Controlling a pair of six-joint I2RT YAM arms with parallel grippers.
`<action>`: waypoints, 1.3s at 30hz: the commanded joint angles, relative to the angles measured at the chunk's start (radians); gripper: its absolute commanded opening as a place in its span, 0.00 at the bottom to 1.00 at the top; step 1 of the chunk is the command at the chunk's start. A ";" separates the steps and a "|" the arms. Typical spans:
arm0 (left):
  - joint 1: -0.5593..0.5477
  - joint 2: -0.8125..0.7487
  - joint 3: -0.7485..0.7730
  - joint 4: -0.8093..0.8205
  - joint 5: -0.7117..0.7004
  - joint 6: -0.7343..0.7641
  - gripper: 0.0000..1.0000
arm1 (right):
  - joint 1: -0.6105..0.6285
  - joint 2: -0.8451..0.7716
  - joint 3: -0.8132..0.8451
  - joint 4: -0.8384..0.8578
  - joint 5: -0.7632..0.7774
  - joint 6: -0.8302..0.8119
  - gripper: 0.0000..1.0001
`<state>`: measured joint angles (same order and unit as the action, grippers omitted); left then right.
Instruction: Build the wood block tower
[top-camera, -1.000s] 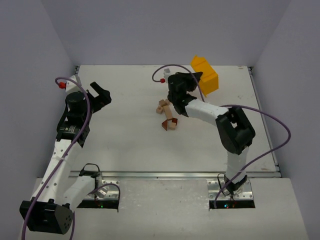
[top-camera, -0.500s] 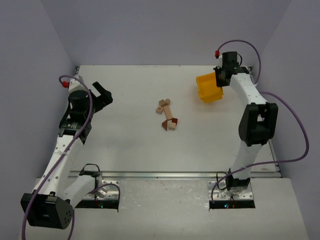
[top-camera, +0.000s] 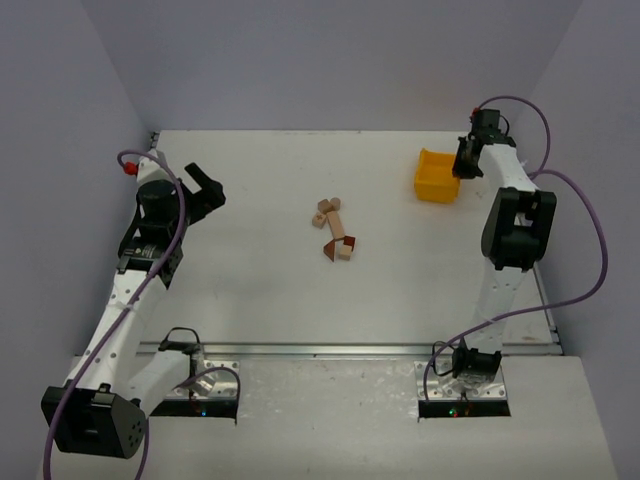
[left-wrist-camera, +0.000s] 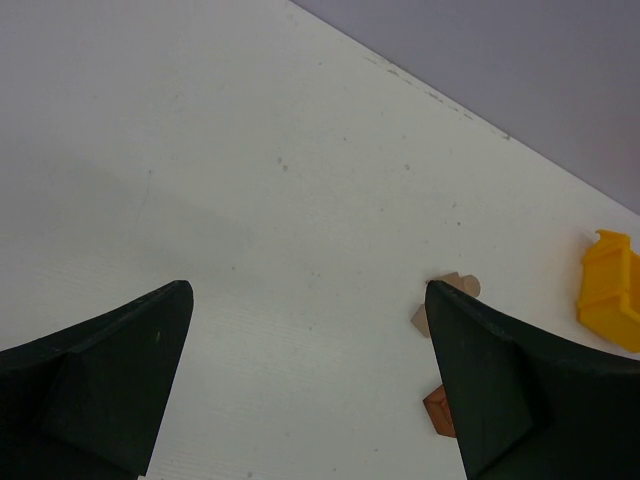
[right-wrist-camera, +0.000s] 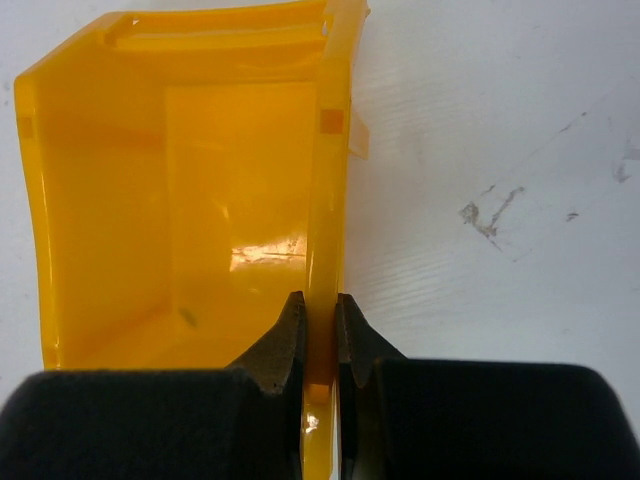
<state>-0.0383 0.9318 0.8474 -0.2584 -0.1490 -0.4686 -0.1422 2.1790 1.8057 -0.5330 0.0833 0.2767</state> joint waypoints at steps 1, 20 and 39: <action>0.009 -0.025 0.019 0.055 0.005 0.001 1.00 | -0.034 -0.002 0.052 0.067 0.087 0.033 0.01; 0.009 0.007 0.055 0.018 0.039 -0.003 1.00 | -0.007 -0.234 -0.076 0.074 -0.114 -0.078 0.99; 0.010 0.013 -0.036 -0.015 0.064 -0.043 1.00 | 0.577 -0.428 -0.491 0.180 -0.252 -0.080 0.99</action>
<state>-0.0383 0.9429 0.8313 -0.3093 -0.1089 -0.5021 0.4042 1.7091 1.3141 -0.4092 -0.1163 0.1276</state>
